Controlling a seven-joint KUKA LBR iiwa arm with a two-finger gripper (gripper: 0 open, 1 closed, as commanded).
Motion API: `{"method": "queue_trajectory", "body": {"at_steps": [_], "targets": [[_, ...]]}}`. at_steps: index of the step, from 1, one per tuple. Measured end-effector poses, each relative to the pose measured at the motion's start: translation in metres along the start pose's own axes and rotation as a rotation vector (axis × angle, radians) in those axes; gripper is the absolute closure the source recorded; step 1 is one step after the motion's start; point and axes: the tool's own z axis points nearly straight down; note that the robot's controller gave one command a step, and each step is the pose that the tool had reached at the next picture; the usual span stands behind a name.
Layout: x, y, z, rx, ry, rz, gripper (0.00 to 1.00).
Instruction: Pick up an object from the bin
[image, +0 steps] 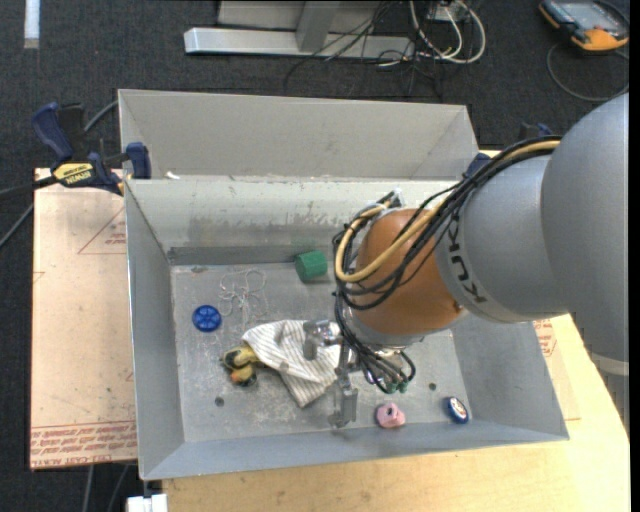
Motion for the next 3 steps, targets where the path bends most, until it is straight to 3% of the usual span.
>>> {"method": "queue_trajectory", "body": {"at_steps": [1,2,3], "targets": [[0.013,0.008,0.005,0.000,0.002,-0.019,0.00],[0.019,0.019,0.018,-0.001,-0.005,-0.170,1.00],[0.019,0.019,0.018,-0.001,-0.005,-0.171,1.00]]}}
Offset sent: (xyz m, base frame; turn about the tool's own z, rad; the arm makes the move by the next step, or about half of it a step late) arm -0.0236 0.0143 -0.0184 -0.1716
